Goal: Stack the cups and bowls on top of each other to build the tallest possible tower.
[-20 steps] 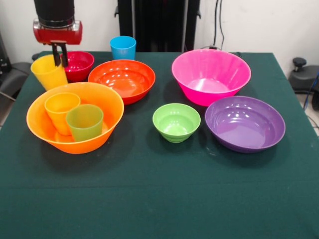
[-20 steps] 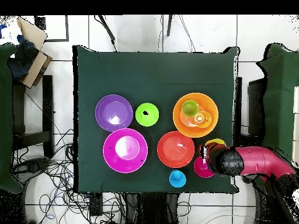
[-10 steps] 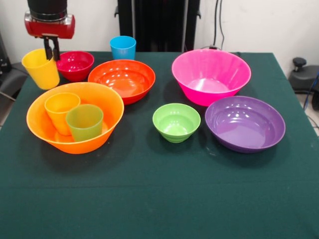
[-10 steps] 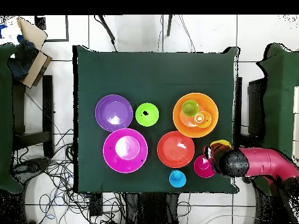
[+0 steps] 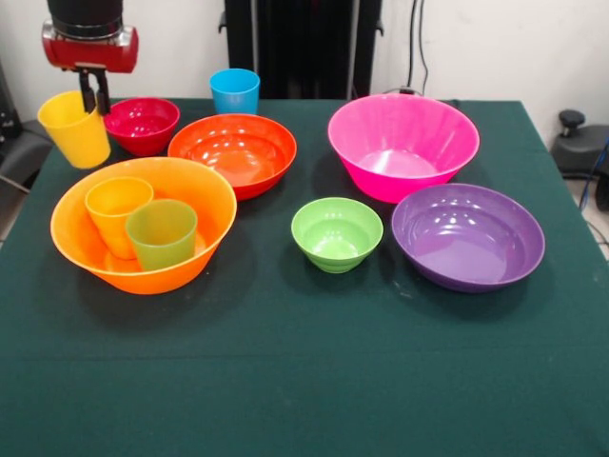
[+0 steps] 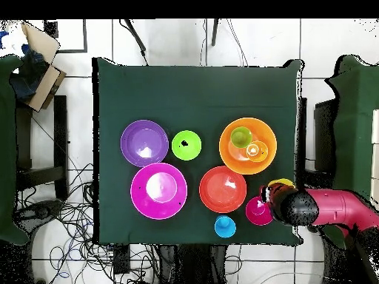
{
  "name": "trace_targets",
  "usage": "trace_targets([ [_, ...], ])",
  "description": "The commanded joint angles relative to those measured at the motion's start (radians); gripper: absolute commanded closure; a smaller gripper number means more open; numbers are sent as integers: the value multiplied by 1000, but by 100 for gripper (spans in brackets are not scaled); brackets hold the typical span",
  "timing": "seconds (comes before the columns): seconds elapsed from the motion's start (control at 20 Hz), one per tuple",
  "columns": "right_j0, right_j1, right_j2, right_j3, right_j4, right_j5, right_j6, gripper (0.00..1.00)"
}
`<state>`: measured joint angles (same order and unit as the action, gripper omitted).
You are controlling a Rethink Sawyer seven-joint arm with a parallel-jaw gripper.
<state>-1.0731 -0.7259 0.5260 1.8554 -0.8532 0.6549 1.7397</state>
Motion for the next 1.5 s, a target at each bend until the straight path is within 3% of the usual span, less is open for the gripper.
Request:
trace_targets([
  [0.05,30,22,50,-32,-1,14,-148,100],
  [0.65,73,60,71,-95,57,51,-118,100],
  [1.15,135,-39,46,-138,141,190,-120,100],
  [1.5,125,-74,48,-165,177,256,-164,100],
])
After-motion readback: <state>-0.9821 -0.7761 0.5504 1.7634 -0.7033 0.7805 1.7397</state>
